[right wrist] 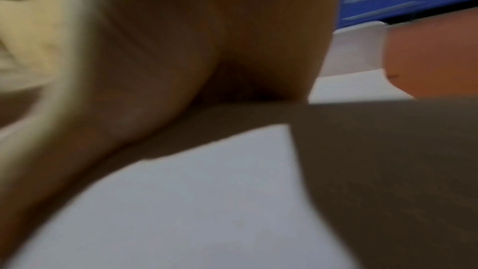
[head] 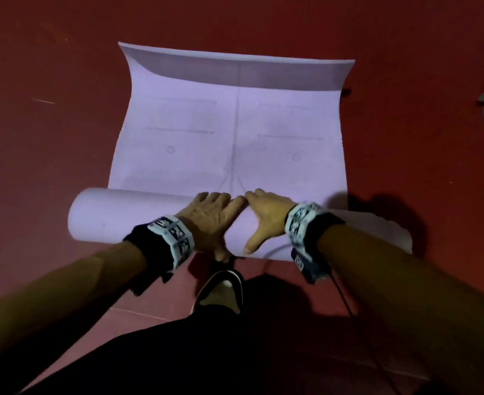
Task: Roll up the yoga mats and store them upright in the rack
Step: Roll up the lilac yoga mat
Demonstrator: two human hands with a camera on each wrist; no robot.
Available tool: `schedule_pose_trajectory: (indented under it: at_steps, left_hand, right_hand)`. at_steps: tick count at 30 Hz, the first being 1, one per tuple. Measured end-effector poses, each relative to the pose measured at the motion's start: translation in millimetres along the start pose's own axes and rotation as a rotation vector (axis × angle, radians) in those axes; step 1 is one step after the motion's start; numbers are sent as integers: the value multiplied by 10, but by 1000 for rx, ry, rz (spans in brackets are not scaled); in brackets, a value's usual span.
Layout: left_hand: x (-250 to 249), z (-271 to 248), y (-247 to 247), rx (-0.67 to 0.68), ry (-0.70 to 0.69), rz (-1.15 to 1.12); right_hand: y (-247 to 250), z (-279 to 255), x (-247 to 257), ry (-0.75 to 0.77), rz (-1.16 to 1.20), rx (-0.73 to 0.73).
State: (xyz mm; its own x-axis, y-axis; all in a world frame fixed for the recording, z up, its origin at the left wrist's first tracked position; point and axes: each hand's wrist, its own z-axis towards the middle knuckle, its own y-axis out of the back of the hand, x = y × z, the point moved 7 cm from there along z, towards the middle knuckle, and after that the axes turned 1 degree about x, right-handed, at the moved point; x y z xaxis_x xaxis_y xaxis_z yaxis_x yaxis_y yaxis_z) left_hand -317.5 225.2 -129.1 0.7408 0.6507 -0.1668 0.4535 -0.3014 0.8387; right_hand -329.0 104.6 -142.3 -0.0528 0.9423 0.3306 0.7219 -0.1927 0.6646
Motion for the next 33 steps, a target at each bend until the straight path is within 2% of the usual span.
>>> schedule_pose_trajectory:
  at_steps: [2, 4, 7, 10, 12, 14, 19, 21, 23, 25, 28, 30, 33]
  left_hand:
    - [-35, -3, -41, -38, 59, 125]
    - [-42, 52, -20, -53, 88, 130]
    - [11, 125, 62, -23, 74, 47]
    - [49, 163, 117, 9, 71, 39]
    - [25, 146, 114, 23, 72, 35]
    - [23, 116, 74, 57, 82, 8]
    - [30, -31, -149, 247, 70, -214]
    - [24, -116, -222, 284, 96, -356]
    - [-19, -187, -208, 263, 76, -410]
    - [-51, -238, -180, 163, 35, -224]
    - [-150, -345, -268, 51, 101, 50]
    - [-167, -342, -277, 28, 129, 58]
    - [-58, -223, -177, 31, 116, -66]
  right_hand:
    - [75, 91, -53, -16, 52, 115]
    - [97, 108, -74, -22, 68, 137]
    - [109, 3, -86, -5, 82, 21]
    - [28, -190, -38, 13, -116, -154]
    - [-67, -261, 26, 6, -249, -201]
    - [-98, -280, 91, 0, -267, -215]
    - [-195, -292, 191, 79, -62, -56]
    - [-264, -289, 170, 78, 28, 26]
    - [-245, -253, 139, 69, 88, 93]
    - [-173, -178, 114, 62, 141, 134]
    - [-152, -68, 61, 61, 167, 219]
    - [-153, -39, 36, 66, 173, 232]
    - [-80, -72, -80, 38, 229, 156]
